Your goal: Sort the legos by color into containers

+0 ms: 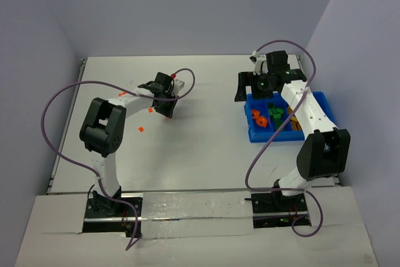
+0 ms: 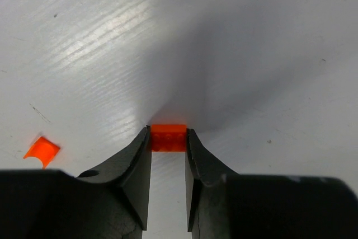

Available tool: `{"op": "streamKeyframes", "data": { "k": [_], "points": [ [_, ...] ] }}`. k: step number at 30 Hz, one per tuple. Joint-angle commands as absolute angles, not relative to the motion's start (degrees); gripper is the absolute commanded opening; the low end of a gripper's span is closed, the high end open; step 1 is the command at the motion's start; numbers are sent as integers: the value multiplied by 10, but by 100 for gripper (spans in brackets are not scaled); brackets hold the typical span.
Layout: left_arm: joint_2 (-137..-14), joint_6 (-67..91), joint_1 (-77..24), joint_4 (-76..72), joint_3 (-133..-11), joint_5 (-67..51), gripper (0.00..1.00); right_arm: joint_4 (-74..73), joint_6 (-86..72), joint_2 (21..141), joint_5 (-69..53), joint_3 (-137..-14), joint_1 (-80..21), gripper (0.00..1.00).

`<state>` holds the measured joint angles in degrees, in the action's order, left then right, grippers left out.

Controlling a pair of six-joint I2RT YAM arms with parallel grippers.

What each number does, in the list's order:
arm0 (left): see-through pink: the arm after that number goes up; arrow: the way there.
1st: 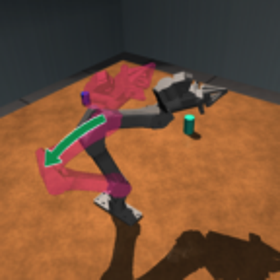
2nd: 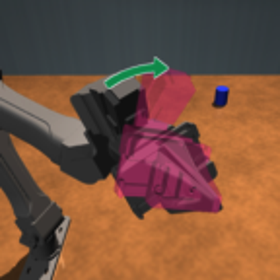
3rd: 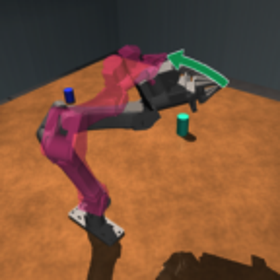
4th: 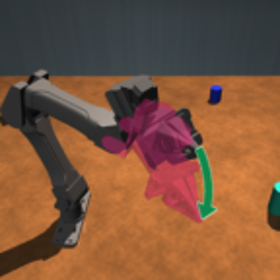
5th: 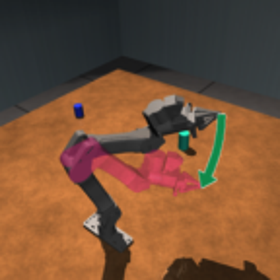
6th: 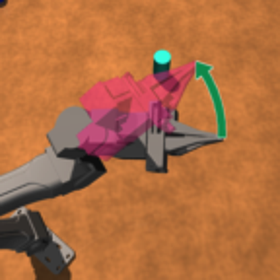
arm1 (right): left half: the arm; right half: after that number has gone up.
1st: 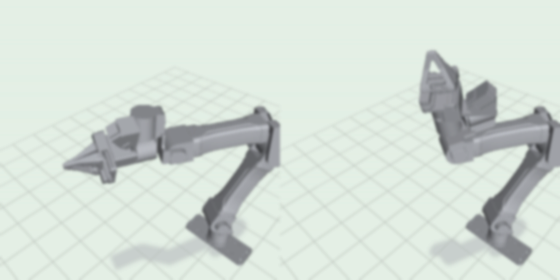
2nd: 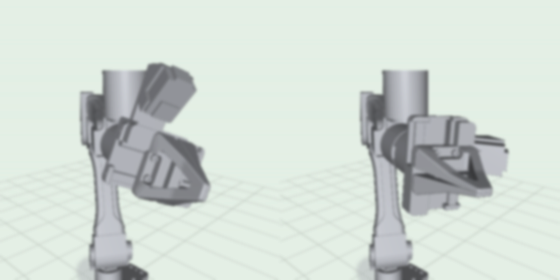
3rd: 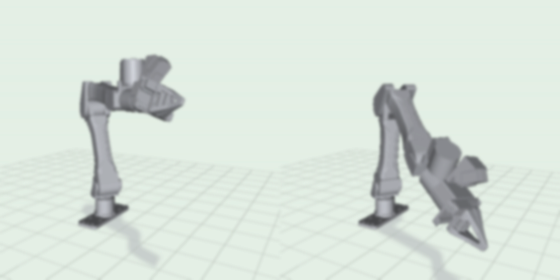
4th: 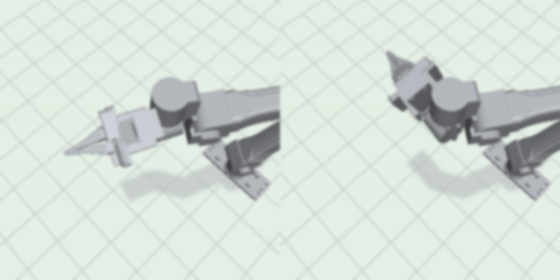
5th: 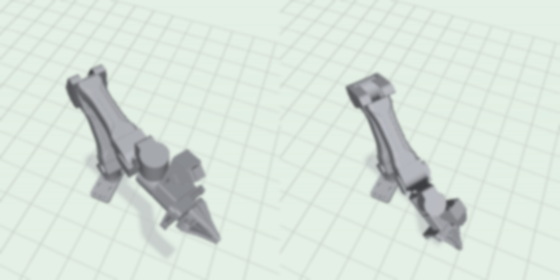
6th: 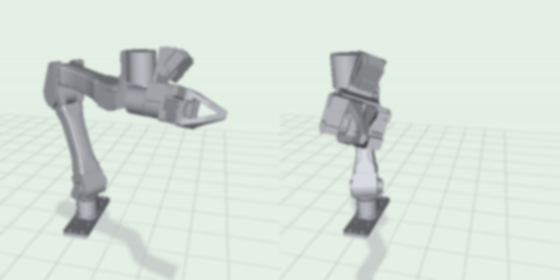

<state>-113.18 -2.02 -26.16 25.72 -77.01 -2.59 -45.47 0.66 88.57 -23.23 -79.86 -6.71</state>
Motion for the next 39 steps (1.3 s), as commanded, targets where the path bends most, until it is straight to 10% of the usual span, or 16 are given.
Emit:
{"op": "streamKeyframes", "data": {
  "k": [1, 22, 32, 39],
  "points": [
    [-1070, -22, -270, 264, -787, -66, 10, -384, -58, 870, -307, -755, -83, 100],
    [-882, 556, -206, 128, -706, -547, 0, -94, -100, 764, -332, -668, -237, 95],
    [-904, 910, -182, -266, -558, -672, 0, -103, -105, 814, -295, -712, -323, 89],
    [-909, 908, -182, -253, -559, -674, 0, -106, -119, 841, -301, -741, -346, 80]
  ]
}}
